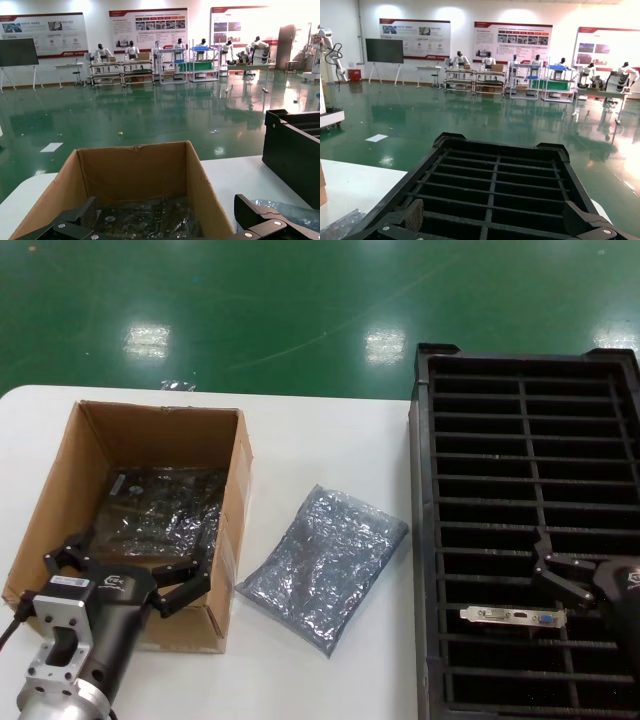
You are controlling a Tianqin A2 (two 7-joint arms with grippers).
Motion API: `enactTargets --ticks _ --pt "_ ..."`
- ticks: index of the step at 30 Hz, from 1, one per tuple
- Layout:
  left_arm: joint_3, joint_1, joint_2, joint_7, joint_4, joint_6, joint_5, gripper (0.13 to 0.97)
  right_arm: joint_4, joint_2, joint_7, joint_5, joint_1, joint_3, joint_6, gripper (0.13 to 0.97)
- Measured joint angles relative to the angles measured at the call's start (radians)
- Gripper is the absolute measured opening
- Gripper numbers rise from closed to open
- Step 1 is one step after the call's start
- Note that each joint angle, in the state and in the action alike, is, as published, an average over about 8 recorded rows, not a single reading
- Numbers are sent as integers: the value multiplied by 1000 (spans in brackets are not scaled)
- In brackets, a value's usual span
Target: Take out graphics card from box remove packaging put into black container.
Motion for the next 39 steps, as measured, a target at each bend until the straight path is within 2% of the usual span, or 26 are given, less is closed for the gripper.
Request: enactTargets --ticks 39 --pt "0 1 0 1 1 -2 -3 966 0 -1 -1 1 -3 2 3 966"
